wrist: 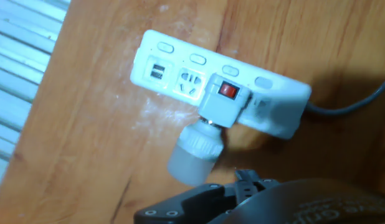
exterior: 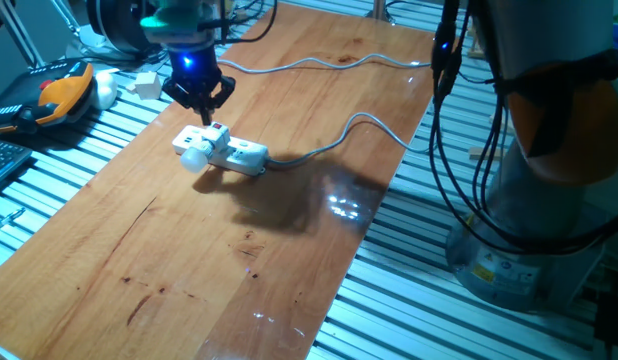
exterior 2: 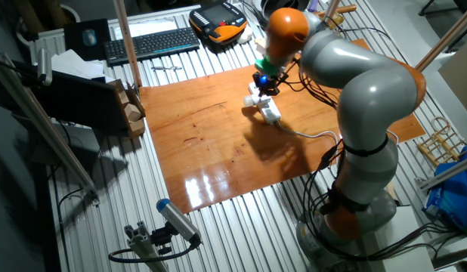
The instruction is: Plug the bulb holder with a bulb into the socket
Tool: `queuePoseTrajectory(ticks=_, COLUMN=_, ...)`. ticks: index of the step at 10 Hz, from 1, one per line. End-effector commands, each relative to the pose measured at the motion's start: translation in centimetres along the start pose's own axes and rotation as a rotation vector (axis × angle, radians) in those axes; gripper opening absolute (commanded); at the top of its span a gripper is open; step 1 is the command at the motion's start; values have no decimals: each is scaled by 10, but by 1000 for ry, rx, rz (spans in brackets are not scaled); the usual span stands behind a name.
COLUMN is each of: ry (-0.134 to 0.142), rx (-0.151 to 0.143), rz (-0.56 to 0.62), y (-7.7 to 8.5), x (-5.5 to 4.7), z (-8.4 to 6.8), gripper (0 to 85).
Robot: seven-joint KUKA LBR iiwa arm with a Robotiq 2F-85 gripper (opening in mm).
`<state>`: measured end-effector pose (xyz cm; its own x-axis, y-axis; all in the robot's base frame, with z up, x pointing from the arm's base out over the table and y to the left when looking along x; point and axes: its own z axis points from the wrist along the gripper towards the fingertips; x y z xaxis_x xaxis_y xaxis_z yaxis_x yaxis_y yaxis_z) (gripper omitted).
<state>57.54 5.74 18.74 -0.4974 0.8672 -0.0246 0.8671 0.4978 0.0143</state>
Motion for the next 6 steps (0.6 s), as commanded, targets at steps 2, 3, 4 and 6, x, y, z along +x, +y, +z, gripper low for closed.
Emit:
queuePoseTrajectory(ticks=2, ry=29, rx=-46, rz=-899, y=-9, x=-4, z=-4, gripper=0)
queuePoseTrajectory(ticks=3, ry=24, rx=-38, rz=-967, y=-12, x=1, z=-7, gripper=0)
queuePoseTrajectory(ticks=4, ry=7, rx=-13, rz=-1039, y=-15, x=7, z=-11, gripper=0)
queuePoseTrajectory(ticks=6, ry=-6, rx=-11, rz=-1127, y=-20, x=12, z=-14, gripper=0)
